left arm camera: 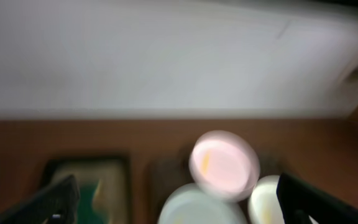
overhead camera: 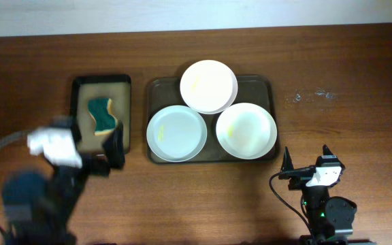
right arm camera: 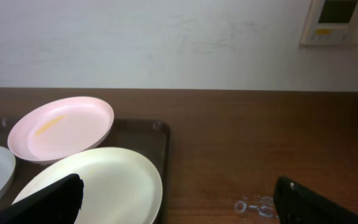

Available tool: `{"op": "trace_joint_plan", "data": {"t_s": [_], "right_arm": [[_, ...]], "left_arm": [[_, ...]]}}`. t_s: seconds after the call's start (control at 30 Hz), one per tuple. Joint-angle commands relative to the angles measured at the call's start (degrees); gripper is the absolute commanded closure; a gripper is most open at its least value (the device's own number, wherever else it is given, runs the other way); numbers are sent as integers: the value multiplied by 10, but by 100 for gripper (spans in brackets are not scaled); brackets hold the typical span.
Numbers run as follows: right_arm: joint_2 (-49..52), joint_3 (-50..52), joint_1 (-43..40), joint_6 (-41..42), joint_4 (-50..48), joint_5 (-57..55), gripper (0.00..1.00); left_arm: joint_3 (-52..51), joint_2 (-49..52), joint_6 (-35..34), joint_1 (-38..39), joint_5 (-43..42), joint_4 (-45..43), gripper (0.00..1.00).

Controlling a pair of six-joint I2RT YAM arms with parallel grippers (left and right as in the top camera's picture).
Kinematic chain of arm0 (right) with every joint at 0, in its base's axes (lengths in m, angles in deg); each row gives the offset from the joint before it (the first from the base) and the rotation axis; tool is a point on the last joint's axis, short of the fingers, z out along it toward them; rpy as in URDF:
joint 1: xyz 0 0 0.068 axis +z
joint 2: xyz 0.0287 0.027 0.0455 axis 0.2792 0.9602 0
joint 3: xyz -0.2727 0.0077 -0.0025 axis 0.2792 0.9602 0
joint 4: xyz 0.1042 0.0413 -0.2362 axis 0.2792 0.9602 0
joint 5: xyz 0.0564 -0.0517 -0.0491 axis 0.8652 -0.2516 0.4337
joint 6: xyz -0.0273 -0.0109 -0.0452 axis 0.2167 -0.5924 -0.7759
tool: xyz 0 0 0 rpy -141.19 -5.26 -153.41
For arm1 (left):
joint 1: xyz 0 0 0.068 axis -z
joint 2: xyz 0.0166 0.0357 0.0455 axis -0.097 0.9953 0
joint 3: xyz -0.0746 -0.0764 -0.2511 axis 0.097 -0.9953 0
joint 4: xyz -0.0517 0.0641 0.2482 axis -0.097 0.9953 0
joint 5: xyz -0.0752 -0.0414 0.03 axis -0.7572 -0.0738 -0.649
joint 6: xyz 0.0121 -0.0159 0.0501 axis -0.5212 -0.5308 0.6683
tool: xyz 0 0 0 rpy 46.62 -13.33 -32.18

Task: Clean dirty plates on tray and stack at the side
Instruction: 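Reach the left gripper into the black tray and grasp the green sponge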

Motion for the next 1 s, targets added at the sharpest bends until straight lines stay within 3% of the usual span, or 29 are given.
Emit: {"op": "trace_joint_plan", "data": {"t_s": [0.0, 0.17, 0.27, 0.5, 0.57, 0.77, 0.97], "right_arm": [[-4, 3, 4, 2, 3, -5, 2], [-4, 3, 4, 2, 3, -5, 2], [-4, 3, 4, 2, 3, -5, 2], [-4, 3, 4, 2, 3, -5, 2], [-4, 3, 4, 2, 3, -5, 2], [-4, 3, 3, 2, 3, -5, 2], [-4, 3, 4, 2, 3, -5, 2]], "left_arm": [[153, 188, 60, 1, 43, 129, 1], [343, 429, 38, -40, 42, 290, 1], [421, 543, 38, -60, 31, 338, 1], [423, 712, 28, -70, 86, 308, 0], [423, 754, 27, -71, 88, 305, 8], [423, 860, 27, -71, 88, 273, 14], [422, 882, 27, -71, 89, 274, 31]]}}
